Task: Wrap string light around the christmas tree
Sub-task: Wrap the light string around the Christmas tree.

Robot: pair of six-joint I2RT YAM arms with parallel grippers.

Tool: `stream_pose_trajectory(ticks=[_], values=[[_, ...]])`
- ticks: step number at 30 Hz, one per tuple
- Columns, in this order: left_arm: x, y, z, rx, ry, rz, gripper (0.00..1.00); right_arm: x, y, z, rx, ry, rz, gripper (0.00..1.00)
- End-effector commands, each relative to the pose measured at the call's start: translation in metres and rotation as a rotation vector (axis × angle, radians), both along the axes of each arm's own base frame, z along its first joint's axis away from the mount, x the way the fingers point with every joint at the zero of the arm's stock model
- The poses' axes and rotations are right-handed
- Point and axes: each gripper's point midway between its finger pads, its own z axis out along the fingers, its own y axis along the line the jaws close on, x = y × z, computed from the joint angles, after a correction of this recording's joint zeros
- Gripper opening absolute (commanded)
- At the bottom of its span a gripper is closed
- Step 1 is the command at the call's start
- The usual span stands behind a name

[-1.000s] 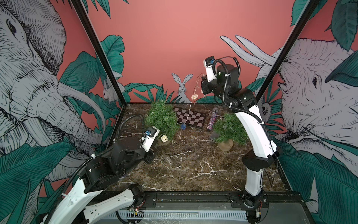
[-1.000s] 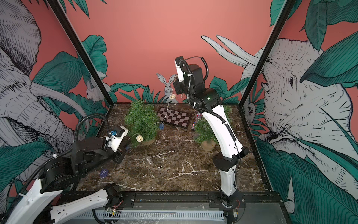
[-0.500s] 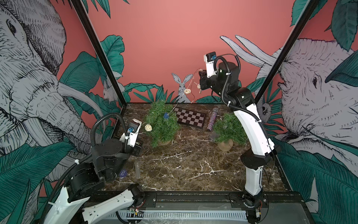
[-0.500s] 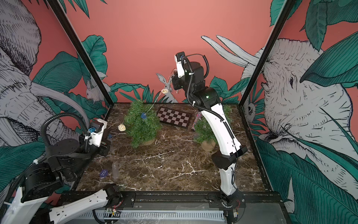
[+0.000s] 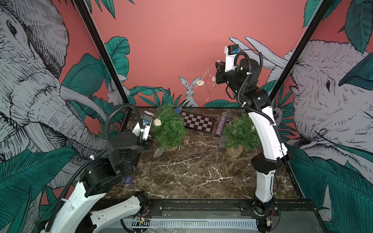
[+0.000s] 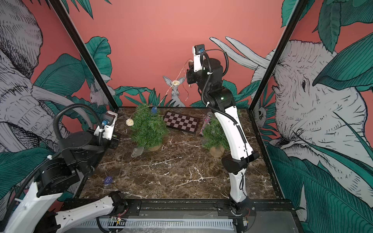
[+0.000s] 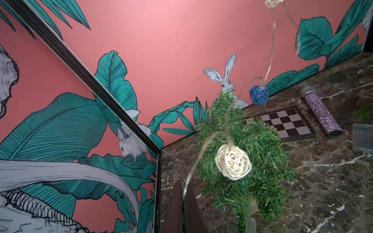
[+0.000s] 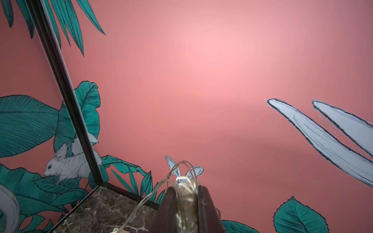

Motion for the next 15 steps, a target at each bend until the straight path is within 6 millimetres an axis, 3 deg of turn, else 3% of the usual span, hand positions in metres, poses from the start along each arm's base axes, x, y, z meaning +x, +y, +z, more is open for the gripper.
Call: stream_pose_trajectory(ticks=[1,11,15], values=[[0.004,-0.007,0.033,-0.048,-0.053,-0.046,0.00,0.005,-0.018,0.020,0.067,-0.058,-0.035,0.00],[0.040,-0.014,0.047,-0.090,0.030,-0.032,0.00,0.040,-0.043,0.015,0.197,-0.055,-0.068,0.00],[0.063,-0.019,0.048,-0.096,0.064,-0.028,0.00,0.055,-0.040,0.005,0.225,-0.048,-0.076,0.00]])
